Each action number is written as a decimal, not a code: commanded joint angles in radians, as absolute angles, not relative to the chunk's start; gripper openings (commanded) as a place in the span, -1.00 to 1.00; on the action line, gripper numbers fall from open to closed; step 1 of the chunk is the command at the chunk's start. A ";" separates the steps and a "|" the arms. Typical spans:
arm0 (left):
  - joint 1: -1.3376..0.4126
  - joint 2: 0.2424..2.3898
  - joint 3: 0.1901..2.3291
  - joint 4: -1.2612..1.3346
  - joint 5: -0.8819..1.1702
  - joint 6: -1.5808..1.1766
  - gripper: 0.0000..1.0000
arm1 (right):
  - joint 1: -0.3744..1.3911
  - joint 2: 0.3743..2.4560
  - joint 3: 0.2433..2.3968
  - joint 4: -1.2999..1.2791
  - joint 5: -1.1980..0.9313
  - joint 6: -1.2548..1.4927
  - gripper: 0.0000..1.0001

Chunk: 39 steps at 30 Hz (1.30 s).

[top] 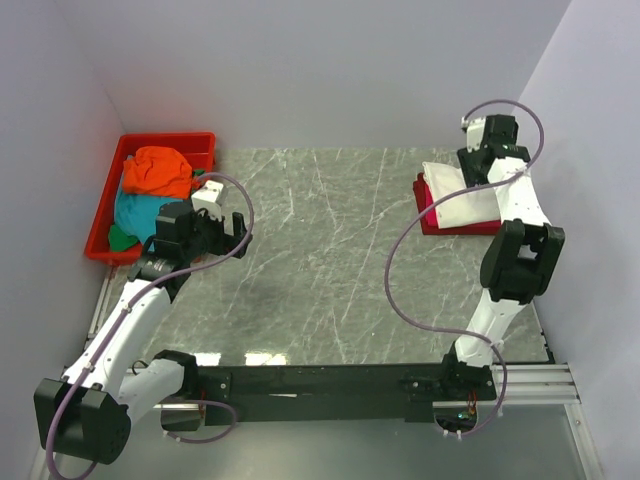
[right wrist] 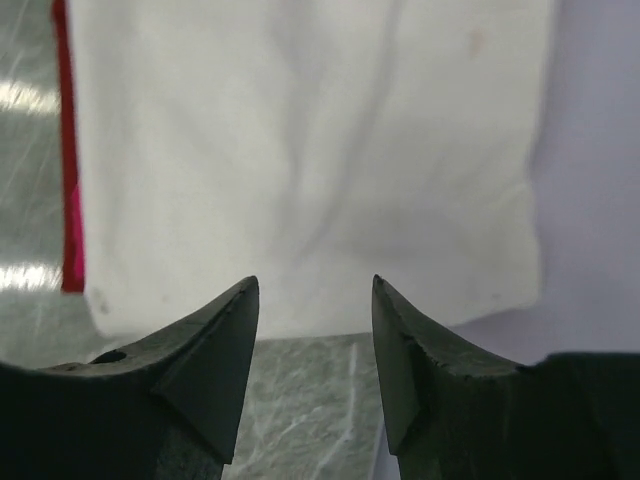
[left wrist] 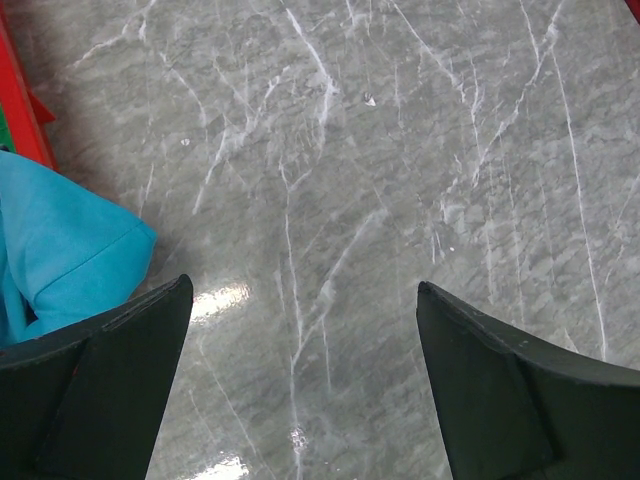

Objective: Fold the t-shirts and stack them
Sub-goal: Neatly place the folded tshirt to the corner

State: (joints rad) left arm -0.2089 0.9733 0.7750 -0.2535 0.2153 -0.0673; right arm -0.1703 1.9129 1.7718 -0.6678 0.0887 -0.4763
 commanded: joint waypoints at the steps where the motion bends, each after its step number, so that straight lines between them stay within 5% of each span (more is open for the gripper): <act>1: -0.209 0.979 0.811 -0.232 0.232 -0.069 0.99 | -0.184 1.804 1.652 -0.733 -0.176 -0.558 0.11; 4: -0.209 0.996 0.816 -0.238 0.235 -0.069 0.99 | -0.166 1.741 1.545 -0.746 -0.325 -0.643 0.15; 13: -0.209 0.989 0.810 -0.230 0.236 -0.075 0.99 | -0.143 1.669 1.399 -0.617 -0.324 -0.580 0.12; 18: -0.209 0.947 0.798 -0.178 0.158 -0.164 0.99 | -0.097 1.409 1.174 -0.471 -0.457 -0.592 0.09; 21: -0.206 0.924 0.790 -0.166 0.110 -0.189 0.99 | -0.078 1.318 1.066 -0.238 -0.208 -0.399 0.31; 24: -0.206 0.923 0.790 -0.172 0.112 -0.178 0.99 | -0.103 1.401 1.120 -0.145 0.070 -0.366 0.33; 29: -0.206 0.945 0.796 -0.189 0.101 -0.166 0.99 | -0.117 1.613 1.134 0.049 0.505 -0.540 0.11; 36: -0.206 0.976 0.804 -0.201 0.130 -0.156 0.99 | -0.127 1.805 1.203 0.074 0.571 -0.667 -0.27; 39: -0.206 0.985 0.807 -0.207 0.138 -0.153 0.99 | -0.115 1.859 1.184 0.039 0.548 -0.684 -0.28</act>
